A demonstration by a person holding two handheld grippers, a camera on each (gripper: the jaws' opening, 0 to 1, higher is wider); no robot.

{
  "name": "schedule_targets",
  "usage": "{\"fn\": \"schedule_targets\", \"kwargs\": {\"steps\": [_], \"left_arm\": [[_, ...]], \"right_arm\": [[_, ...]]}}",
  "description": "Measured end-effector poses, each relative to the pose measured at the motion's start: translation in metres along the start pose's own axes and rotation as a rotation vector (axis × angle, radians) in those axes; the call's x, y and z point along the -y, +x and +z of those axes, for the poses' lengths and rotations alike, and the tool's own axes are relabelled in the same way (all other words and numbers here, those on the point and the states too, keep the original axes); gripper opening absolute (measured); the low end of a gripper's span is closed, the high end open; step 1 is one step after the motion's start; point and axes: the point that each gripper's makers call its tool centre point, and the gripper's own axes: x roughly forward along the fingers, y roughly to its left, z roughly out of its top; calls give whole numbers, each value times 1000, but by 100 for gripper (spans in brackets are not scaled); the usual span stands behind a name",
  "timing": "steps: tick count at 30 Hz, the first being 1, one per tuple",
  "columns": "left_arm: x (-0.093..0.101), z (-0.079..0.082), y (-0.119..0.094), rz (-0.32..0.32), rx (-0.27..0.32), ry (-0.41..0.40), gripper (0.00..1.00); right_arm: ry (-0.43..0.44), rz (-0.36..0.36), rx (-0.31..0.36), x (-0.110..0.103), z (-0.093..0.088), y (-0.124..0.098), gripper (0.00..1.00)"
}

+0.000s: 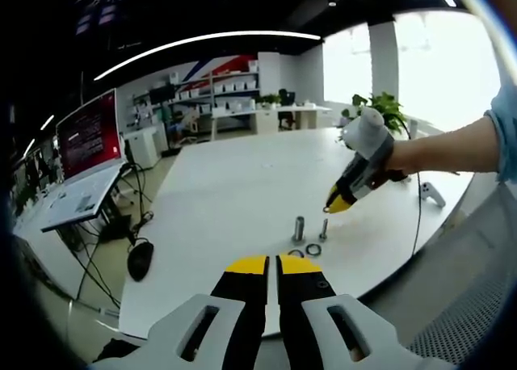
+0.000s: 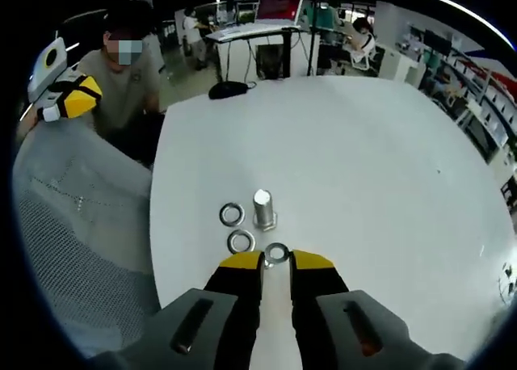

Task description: Place the washer onto the threaded stud by aligning its center hole with the stud, sliding it down to the base, and recovering from edge contact or off-axis alignment until the washer reaches the visible bottom stop.

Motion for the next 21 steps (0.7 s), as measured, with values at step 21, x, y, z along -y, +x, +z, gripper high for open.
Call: {"fn": "schedule_targets", "kwargs": {"steps": [21], "left_arm": [[-1, 2, 0, 2, 13, -8, 1]], "right_arm": [[-20, 30, -63, -9, -8, 12, 14]]}}
